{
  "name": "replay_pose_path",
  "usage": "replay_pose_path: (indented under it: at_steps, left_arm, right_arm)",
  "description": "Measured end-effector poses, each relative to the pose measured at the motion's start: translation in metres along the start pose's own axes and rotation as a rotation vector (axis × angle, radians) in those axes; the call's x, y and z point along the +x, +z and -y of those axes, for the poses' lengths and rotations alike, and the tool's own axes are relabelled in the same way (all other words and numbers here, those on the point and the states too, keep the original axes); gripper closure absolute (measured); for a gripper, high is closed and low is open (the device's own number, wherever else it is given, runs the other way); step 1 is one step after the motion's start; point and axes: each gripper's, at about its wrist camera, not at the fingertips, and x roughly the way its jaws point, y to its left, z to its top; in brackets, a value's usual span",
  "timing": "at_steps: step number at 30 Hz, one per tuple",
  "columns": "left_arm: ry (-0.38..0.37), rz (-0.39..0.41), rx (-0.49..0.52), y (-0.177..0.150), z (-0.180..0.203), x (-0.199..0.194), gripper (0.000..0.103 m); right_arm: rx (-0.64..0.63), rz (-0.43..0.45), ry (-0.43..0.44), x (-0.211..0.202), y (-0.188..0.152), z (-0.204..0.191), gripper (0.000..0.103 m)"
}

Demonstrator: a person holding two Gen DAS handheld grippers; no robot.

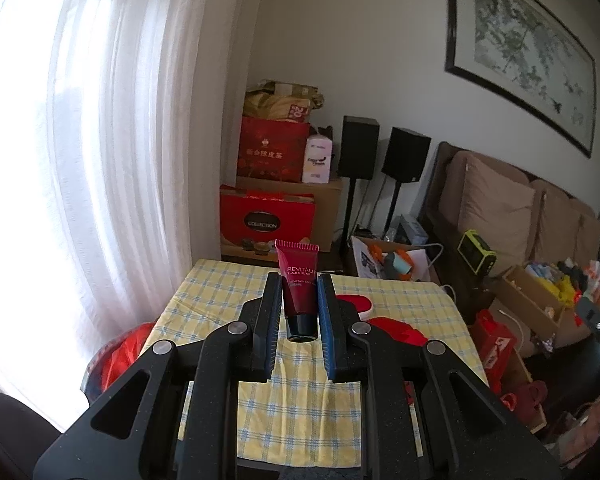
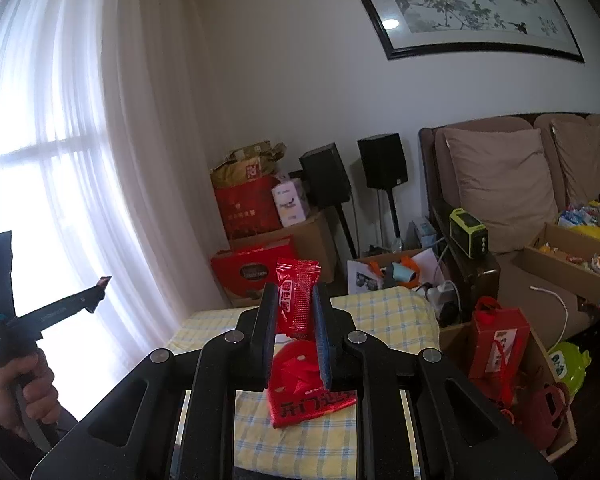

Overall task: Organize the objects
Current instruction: 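Carry the red tube and red packet in both grippers toward the cardboard box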

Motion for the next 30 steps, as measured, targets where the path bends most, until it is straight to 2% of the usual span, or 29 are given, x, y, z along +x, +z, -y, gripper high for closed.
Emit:
replay_pose_path:
  at_steps: [7, 18, 24, 30]
  left_arm:
    - [0.008, 0.021, 0.022, 0.003, 0.013, -0.007, 0.087]
    - [-0.039, 0.024, 0.072, 0.005, 0.055, -0.009, 0.087]
    - [-0.061, 0.027, 0.082, 0.005, 0.070, -0.010, 0.087]
    - [-0.089, 0.006, 0.067, 0.007, 0.082, -0.003, 0.087]
  right_arm:
    - [0.029, 0.019, -0.005, -0.010, 0.001, 0.014, 0.087]
    - [0.068, 0.029, 0.021, -0.022, -0.005, 0.029, 0.087]
    - [0.038, 0.008, 0.062, -0.026, -0.003, 0.035, 0.087]
    - [-0.052, -0.036, 0.034, -0.028, -0.008, 0.044, 0.087]
